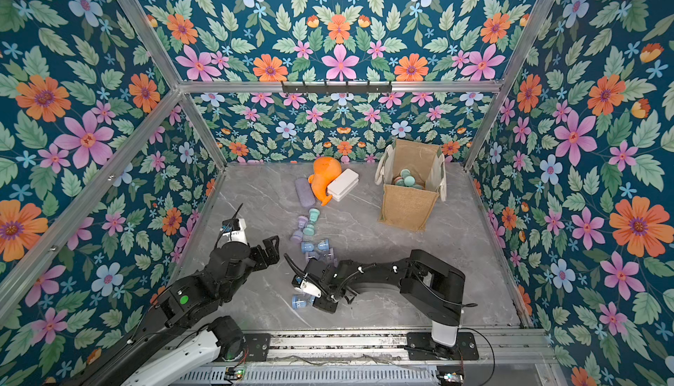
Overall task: Put the hourglass into the canvas bag
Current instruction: Pick up the hourglass from the center of the board, then place the hourglass in the canvas bag.
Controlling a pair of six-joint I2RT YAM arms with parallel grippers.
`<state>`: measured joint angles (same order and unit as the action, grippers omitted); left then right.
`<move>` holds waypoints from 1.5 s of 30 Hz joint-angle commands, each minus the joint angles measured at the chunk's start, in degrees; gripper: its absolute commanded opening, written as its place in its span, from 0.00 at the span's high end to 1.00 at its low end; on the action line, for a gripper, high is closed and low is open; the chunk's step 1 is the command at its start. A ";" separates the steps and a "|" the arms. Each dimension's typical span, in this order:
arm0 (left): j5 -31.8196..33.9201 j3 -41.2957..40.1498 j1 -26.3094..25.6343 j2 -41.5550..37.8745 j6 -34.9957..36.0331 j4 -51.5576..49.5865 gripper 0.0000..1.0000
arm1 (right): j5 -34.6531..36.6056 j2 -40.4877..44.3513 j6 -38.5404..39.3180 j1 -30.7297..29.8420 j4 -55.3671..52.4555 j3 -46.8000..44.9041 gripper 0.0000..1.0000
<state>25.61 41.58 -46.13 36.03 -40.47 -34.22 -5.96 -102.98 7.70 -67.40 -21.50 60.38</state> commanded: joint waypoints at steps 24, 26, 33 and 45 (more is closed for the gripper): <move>1.03 1.81 0.03 0.88 1.38 1.43 0.00 | -6.41 10.02 -2.96 3.57 2.86 -2.93 0.56; 1.03 2.09 0.02 1.20 1.58 1.51 0.00 | -7.23 11.43 -3.43 4.22 3.09 -3.33 0.56; 1.44 4.05 0.05 2.45 3.36 3.22 0.00 | -9.86 18.15 -5.65 7.89 2.43 -3.70 0.56; -4.98 11.28 0.03 12.73 9.57 13.15 0.00 | -10.04 28.19 -14.04 23.31 -7.47 5.22 0.55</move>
<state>23.18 51.51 -46.13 47.24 -33.87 -25.63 -16.27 -75.88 -4.03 -46.09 -25.47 63.81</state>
